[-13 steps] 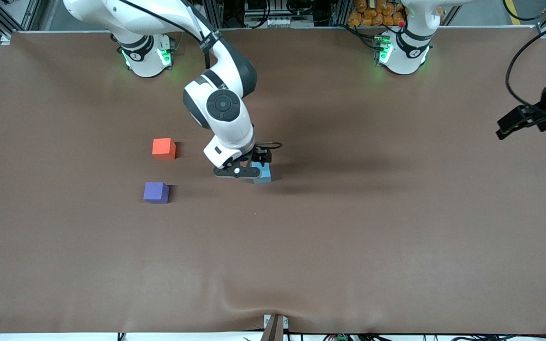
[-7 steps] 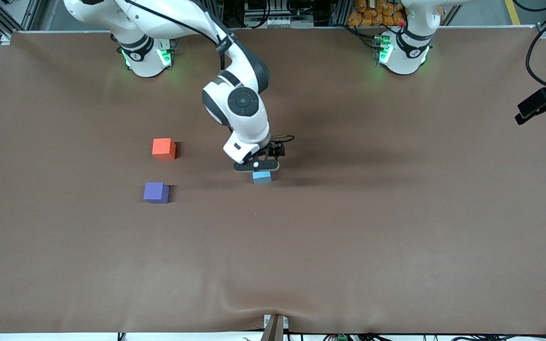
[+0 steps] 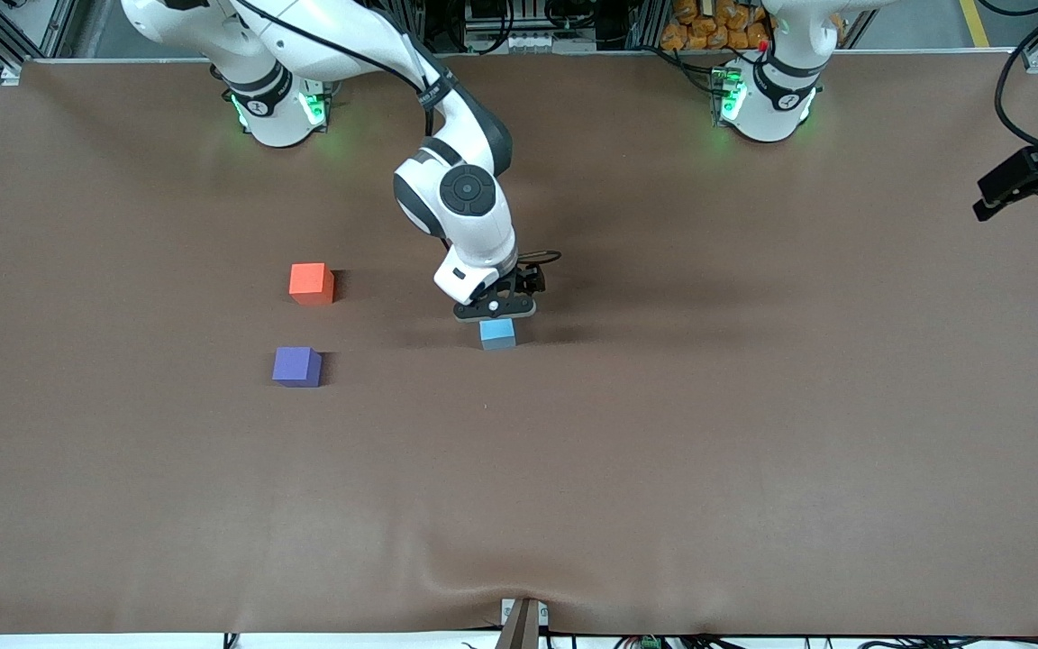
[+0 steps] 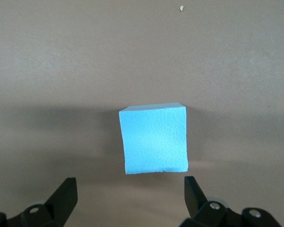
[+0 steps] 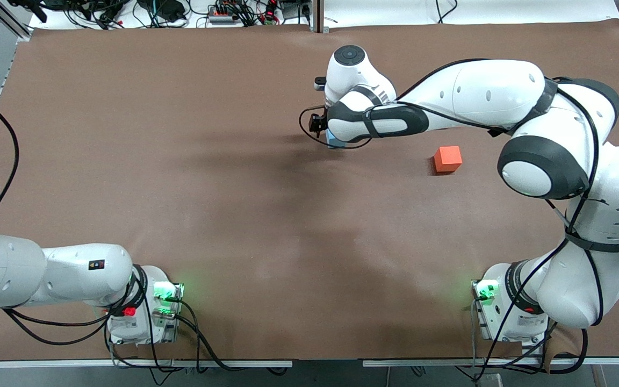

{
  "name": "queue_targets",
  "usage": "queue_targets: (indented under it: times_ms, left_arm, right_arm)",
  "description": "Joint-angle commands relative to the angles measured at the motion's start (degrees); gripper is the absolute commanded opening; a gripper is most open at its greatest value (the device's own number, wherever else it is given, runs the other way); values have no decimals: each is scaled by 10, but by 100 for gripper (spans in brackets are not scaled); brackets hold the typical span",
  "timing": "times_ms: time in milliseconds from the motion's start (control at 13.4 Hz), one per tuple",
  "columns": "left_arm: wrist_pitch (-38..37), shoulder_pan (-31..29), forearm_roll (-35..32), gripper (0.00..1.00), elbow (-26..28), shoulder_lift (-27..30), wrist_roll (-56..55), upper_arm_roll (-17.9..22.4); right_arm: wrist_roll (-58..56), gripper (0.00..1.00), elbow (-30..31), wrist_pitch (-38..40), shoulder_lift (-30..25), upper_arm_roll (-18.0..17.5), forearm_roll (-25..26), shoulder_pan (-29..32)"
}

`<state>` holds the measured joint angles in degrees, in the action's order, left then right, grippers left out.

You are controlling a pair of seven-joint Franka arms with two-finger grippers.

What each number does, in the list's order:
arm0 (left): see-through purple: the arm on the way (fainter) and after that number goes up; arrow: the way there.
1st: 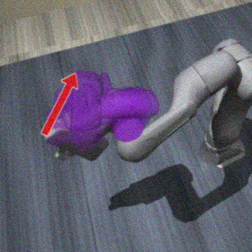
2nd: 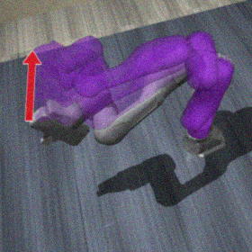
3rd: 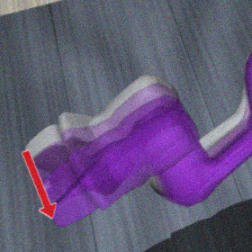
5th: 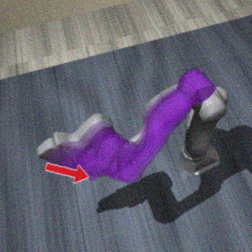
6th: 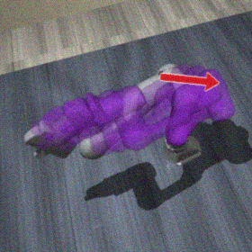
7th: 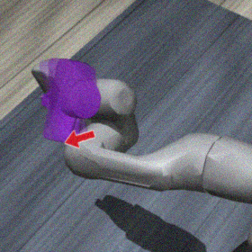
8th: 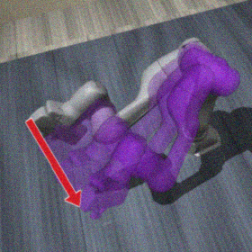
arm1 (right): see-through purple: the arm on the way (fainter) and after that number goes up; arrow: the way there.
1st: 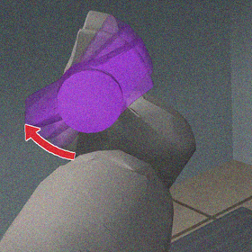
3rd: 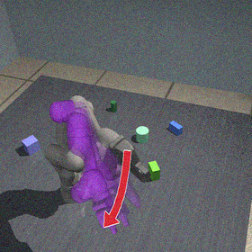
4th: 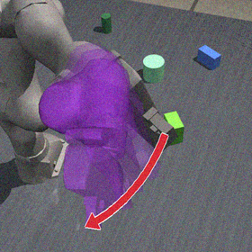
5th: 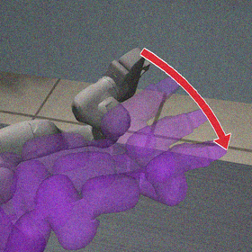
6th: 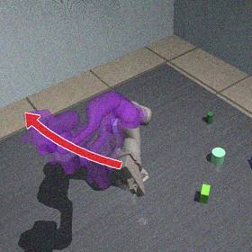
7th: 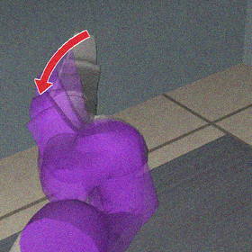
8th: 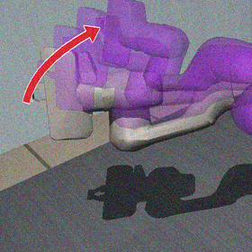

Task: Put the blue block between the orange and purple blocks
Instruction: 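Lower the right gripper onto the light-blue block and close it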

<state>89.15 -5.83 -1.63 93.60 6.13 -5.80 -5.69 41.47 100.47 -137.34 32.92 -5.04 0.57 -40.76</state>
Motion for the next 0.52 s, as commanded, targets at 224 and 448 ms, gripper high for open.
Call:
queue_targets:
  times_ms: [224, 448]
  left_arm:
    - [-15, -4, 12, 100, -1, 14, 3, -34]
    - [-16, -7, 41, 100, 0, 14, 2, -27]
  right_arm:
    - [-3, 100, -19, -57, 45, 21, 28, 1]
    - [-4, 85, -19, -57, 50, 21, 51, -2]
